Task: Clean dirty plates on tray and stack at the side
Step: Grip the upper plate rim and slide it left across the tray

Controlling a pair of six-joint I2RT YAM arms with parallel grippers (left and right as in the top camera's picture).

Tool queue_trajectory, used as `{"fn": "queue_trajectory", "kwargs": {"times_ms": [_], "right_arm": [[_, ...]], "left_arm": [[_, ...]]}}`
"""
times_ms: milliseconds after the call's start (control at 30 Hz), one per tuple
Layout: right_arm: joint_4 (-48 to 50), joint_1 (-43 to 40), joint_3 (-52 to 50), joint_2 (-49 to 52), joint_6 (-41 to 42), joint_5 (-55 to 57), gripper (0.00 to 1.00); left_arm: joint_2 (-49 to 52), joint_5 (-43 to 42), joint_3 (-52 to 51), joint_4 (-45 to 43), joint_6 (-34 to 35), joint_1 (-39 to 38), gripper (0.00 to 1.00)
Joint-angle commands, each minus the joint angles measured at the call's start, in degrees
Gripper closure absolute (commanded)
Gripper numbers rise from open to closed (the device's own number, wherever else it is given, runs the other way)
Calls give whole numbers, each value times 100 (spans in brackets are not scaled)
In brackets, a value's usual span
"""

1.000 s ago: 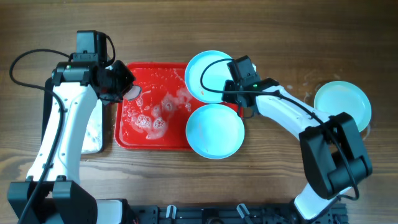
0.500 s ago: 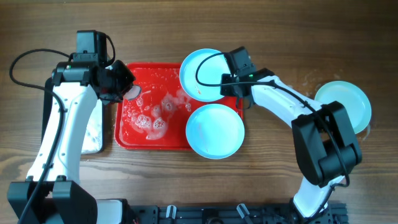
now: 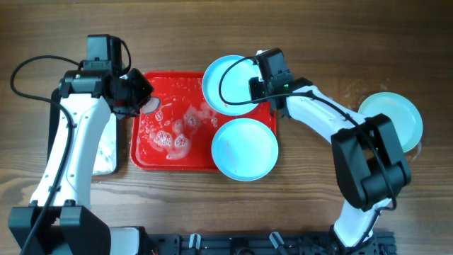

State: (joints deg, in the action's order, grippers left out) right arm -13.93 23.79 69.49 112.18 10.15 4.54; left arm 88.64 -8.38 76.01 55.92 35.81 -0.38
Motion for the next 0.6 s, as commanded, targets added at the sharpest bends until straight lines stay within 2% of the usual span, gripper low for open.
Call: {"fn": "queue_trajectory", "kwargs": {"times_ms": [0, 67, 100, 200, 267, 300, 433, 567], "right_arm": [[116, -37, 111, 361, -251, 192, 62], [105, -42, 111, 426, -269, 190, 63], [94, -42, 111, 424, -269, 188, 66], [90, -39, 114, 417, -269, 162, 80], [50, -39, 118, 382, -267, 140, 93], [20, -39, 118, 319, -264, 52, 96], [-149, -33, 131, -140, -227, -341, 96], [-422, 223, 155, -809, 374, -505, 96]], "left_arm": [[39, 74, -37, 0, -94, -15, 96], [39, 76, -37, 0, -94, -15, 96], [39, 76, -37, 0, -94, -15, 96], [39, 94, -37, -4, -92, -15, 96], [39, 101, -37, -4, -92, -15, 96], [39, 101, -37, -9, -94, -15, 96], [39, 98, -37, -46, -92, -15, 96], [39, 98, -37, -46, -92, -15, 96]]}}
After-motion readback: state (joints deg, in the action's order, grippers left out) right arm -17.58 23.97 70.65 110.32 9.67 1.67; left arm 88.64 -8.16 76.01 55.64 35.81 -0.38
